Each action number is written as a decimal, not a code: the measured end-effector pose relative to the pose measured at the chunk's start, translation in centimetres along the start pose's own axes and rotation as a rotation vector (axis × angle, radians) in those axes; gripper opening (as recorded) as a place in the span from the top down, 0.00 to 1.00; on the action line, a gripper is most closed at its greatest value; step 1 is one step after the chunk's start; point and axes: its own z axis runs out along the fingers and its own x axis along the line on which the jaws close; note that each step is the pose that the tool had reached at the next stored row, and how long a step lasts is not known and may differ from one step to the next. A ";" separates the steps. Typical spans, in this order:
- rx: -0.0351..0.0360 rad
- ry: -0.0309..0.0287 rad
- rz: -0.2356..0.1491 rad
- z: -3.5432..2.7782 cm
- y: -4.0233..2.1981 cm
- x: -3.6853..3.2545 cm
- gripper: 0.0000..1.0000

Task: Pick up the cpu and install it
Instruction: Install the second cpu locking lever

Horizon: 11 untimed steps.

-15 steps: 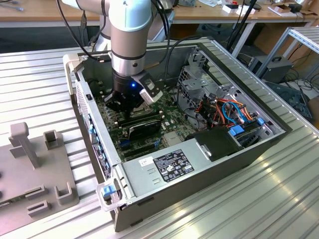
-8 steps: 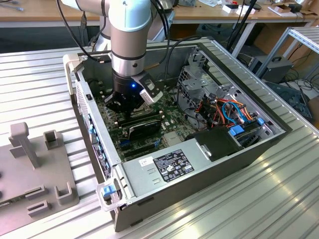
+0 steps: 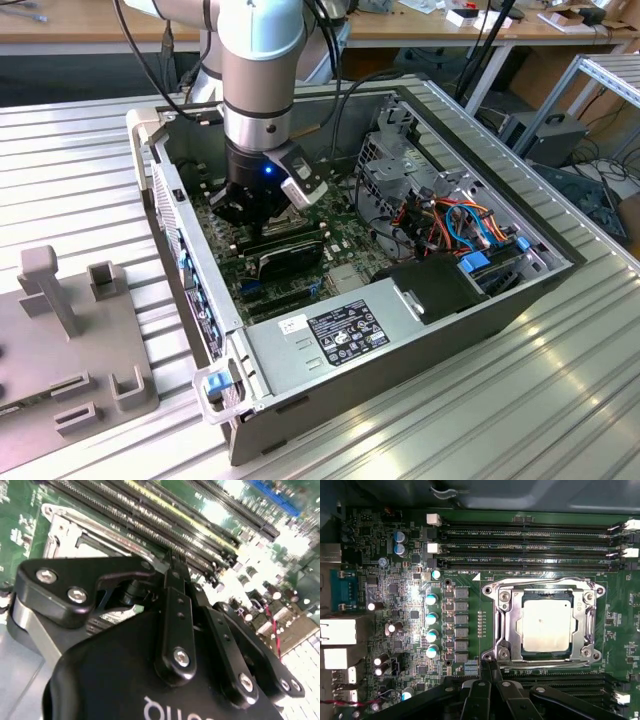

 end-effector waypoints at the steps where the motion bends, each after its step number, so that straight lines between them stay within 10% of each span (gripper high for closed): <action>1: -0.0003 -0.0001 0.000 -0.16 0.01 -0.01 0.89; 11: -0.0002 -0.0002 0.000 -0.97 0.11 -0.46 0.89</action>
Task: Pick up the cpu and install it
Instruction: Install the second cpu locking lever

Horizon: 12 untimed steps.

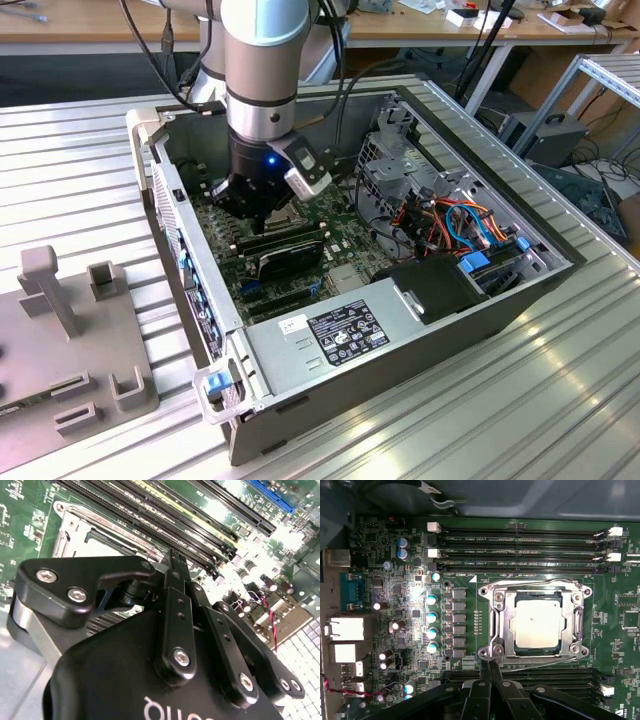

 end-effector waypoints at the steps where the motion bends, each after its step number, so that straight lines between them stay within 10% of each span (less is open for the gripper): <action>1: 0.0000 0.0001 0.000 0.00 0.01 -0.15 0.89; 12: 0.0001 0.0001 0.000 -1.65 -0.04 -0.62 0.89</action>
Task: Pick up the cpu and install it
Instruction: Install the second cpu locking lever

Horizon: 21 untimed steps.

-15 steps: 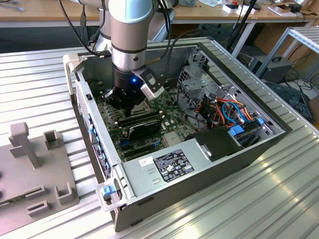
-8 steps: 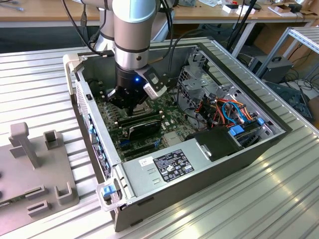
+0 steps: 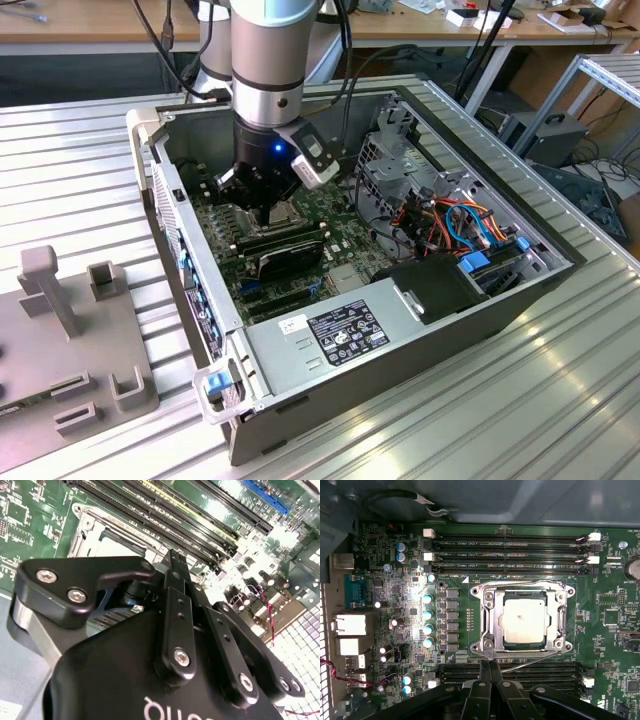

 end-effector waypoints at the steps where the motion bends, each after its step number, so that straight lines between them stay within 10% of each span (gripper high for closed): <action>1: 0.0001 0.0001 0.000 0.00 0.00 0.00 0.89; 21: -0.0001 -0.0002 0.000 1.59 0.09 0.80 0.89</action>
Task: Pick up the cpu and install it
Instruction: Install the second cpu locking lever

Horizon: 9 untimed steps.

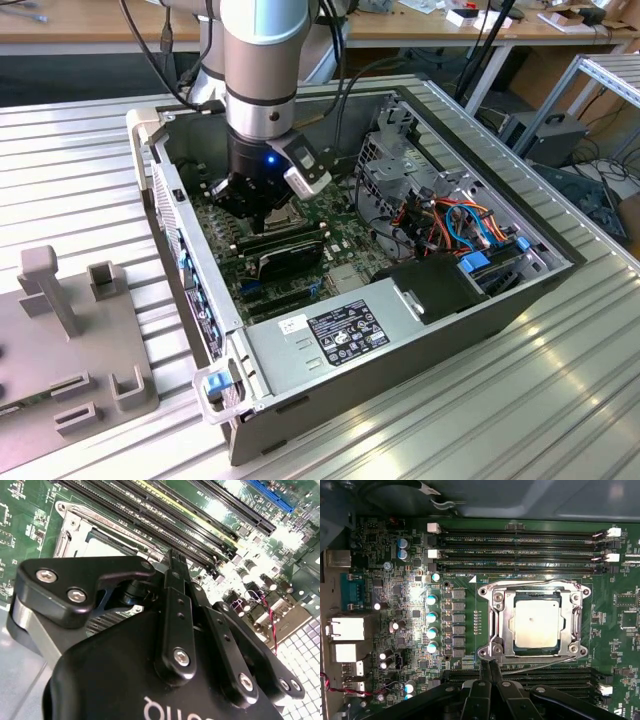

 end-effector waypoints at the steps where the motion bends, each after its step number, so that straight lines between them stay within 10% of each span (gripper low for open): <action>1: 0.0001 0.0001 0.000 0.09 0.02 0.10 0.89; 9: 0.0001 0.0001 0.000 0.48 0.11 0.40 0.89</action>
